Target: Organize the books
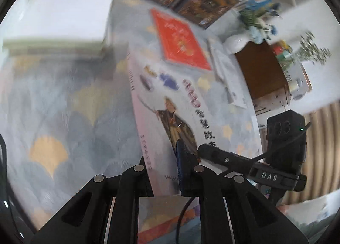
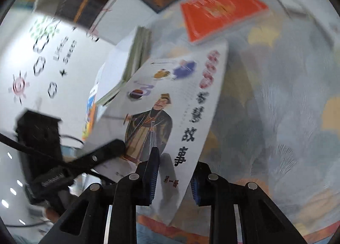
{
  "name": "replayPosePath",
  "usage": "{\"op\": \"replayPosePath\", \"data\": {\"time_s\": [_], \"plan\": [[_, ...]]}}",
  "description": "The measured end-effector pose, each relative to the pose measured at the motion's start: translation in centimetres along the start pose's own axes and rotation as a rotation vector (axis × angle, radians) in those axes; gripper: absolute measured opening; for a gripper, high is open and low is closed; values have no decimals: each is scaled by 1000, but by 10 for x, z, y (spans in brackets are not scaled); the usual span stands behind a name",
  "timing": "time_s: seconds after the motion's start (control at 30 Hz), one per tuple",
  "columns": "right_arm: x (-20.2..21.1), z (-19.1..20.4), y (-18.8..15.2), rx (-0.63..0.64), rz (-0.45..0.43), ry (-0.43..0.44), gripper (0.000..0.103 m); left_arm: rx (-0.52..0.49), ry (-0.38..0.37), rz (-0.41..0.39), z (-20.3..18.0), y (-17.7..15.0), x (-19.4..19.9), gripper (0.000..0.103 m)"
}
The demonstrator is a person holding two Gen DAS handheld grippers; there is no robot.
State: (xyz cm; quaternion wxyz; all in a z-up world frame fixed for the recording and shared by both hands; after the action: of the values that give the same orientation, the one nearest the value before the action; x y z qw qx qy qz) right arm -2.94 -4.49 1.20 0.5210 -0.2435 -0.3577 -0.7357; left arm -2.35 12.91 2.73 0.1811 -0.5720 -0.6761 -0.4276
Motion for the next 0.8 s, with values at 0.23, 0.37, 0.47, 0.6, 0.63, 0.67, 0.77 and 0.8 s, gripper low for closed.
{"op": "replayPosePath", "data": {"time_s": [0.23,0.37,0.47,0.6,0.63,0.67,0.77,0.8], "plan": [[49,53,17,180,-98,-4,28,-37,-118,-102,-20,33,41,12],[35,89,53,238,-113,42,29,-13,-94,-201,-3,66,66,12],[-4,108,84,248,-90,94,29,53,-41,-252,35,92,73,13],[-78,134,116,321,-7,107,30,100,53,-268,78,117,72,13],[-92,137,120,330,15,99,30,127,79,-264,93,124,69,13],[-101,139,124,331,26,99,30,141,95,-259,102,129,67,13],[-125,142,140,286,51,107,30,180,87,-271,126,141,63,13],[-130,144,144,281,53,108,30,198,75,-275,132,146,62,14]]}}
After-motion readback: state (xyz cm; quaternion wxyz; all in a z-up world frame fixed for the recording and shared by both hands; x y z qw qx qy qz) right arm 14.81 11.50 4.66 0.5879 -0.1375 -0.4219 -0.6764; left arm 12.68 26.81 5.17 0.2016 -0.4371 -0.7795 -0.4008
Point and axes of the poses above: each gripper's, at about its wrist camera, not at the fingertips, and x roughly against the way its jaws point, z to its left, y to its top, the point moved 5 cm from there along -x, roughly the way its jaws point, and after that the axes turned 3 degrees about -z, right-handed, at the moved point
